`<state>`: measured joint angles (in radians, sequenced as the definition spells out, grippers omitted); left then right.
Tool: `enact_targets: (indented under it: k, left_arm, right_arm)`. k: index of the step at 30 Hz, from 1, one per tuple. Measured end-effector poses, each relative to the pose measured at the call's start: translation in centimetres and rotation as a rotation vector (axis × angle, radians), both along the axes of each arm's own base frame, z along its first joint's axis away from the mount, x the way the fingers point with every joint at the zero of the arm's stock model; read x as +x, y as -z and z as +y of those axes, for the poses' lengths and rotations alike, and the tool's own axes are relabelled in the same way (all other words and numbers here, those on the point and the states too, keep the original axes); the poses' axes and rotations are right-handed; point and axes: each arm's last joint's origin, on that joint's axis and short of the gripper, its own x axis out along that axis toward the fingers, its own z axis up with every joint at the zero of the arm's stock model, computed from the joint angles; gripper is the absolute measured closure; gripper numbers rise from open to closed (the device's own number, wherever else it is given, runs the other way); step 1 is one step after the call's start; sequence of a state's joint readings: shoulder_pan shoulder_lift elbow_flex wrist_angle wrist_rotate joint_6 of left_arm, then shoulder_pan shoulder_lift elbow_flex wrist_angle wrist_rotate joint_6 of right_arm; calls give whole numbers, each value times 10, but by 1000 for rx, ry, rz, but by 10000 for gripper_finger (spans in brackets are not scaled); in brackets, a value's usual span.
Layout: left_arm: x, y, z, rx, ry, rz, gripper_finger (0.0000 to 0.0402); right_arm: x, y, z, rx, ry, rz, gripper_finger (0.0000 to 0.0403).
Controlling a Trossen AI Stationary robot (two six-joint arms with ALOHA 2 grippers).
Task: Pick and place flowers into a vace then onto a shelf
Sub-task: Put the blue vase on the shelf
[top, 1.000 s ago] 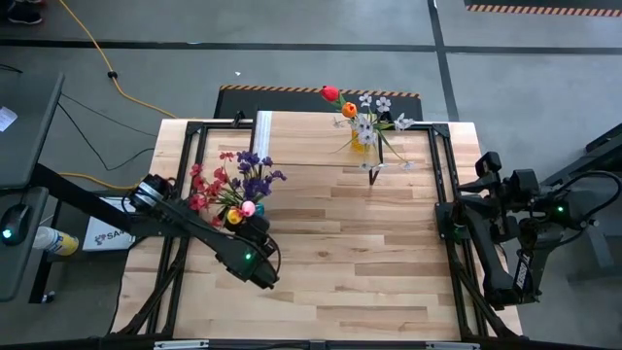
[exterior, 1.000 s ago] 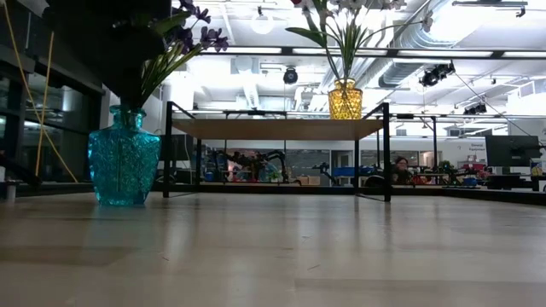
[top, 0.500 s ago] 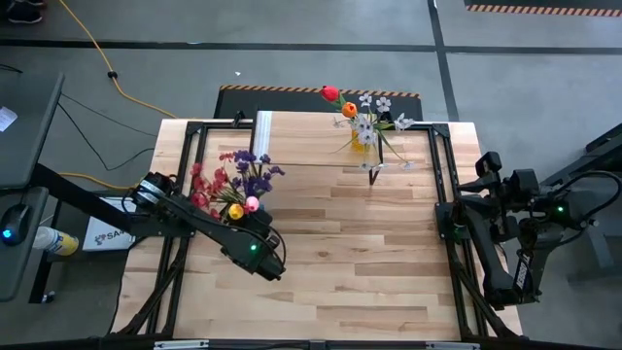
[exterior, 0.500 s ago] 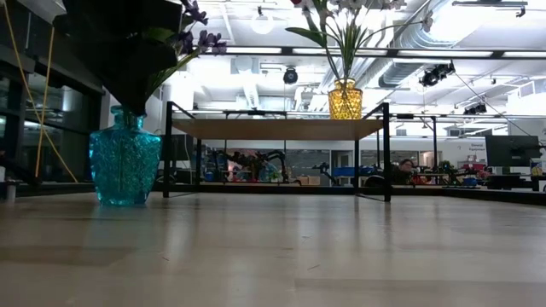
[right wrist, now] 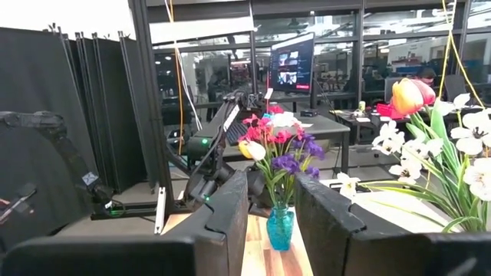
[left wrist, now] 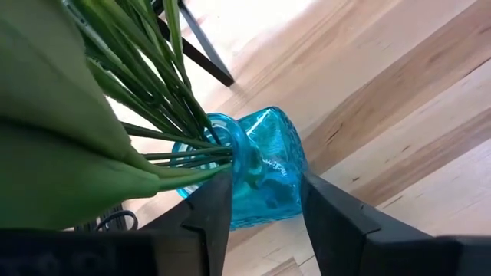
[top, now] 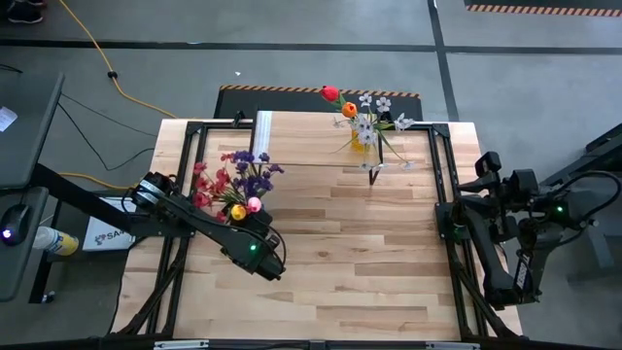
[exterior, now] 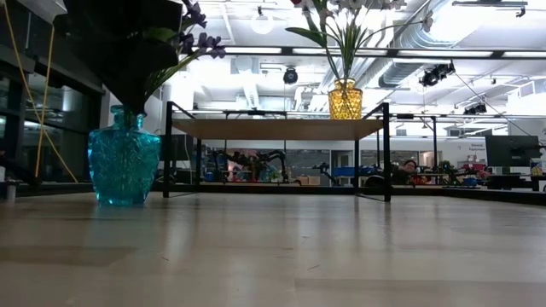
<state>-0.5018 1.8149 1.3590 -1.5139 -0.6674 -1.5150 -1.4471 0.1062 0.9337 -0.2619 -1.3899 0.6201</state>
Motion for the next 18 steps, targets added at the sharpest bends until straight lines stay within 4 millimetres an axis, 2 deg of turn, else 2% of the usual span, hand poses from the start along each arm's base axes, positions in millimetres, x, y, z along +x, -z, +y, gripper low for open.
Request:
enact_targets:
  k: [10, 18]
  left_arm:
    - [1, -1, 1, 26, 12, -15, 274]
    - [3, 7, 15, 64, -3, 6, 336]
  right_arm:
    - [0, 0, 0, 0, -5, 2, 304]
    - [0, 0, 0, 2, -6, 2, 304]
